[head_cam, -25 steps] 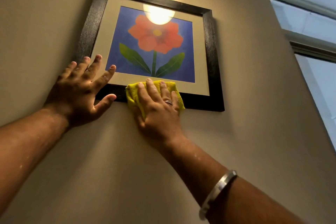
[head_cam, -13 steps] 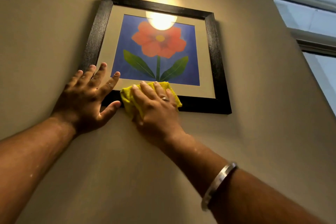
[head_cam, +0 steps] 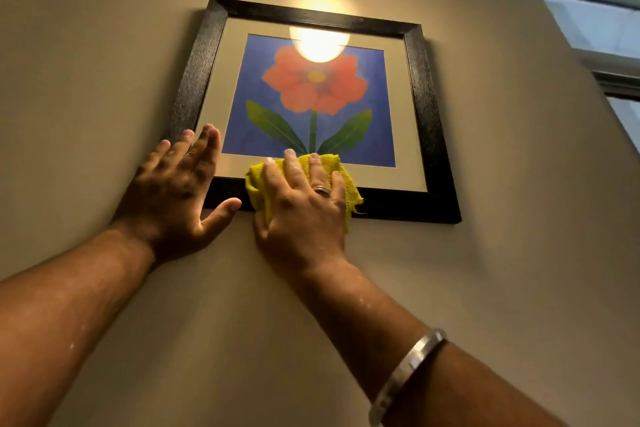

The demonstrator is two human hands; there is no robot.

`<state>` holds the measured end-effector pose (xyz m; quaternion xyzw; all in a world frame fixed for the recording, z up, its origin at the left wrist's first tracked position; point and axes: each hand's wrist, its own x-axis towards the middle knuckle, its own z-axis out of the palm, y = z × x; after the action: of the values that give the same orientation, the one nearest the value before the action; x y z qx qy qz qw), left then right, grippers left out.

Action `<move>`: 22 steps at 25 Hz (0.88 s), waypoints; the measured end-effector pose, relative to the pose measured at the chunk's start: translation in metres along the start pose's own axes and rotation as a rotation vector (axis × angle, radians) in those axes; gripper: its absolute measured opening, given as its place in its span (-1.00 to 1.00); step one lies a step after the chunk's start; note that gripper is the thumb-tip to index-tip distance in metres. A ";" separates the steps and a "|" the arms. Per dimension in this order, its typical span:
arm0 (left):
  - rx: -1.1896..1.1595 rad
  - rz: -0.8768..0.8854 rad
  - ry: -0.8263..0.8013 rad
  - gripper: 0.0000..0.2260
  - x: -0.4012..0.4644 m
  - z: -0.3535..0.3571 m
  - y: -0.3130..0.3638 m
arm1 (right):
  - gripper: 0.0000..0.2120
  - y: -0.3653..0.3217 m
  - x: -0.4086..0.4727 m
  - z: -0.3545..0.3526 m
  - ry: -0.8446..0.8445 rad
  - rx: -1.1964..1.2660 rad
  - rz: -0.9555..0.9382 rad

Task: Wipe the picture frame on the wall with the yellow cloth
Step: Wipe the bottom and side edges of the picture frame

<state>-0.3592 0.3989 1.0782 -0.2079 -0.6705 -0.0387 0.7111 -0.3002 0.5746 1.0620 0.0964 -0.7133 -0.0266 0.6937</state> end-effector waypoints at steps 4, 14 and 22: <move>0.014 0.003 -0.005 -0.21 0.000 -0.001 0.000 | -0.49 0.048 -0.019 -0.017 -0.037 -0.117 -0.097; 0.043 0.049 0.040 -0.30 0.000 0.006 -0.004 | -0.30 0.183 0.131 -0.079 -0.140 -0.129 0.207; 0.026 0.020 0.044 -0.28 0.000 0.004 -0.001 | -0.34 0.191 0.049 -0.081 -0.185 -0.071 0.123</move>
<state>-0.3629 0.3993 1.0787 -0.2043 -0.6532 -0.0274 0.7286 -0.2398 0.7613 1.1457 0.0252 -0.7773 -0.0180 0.6284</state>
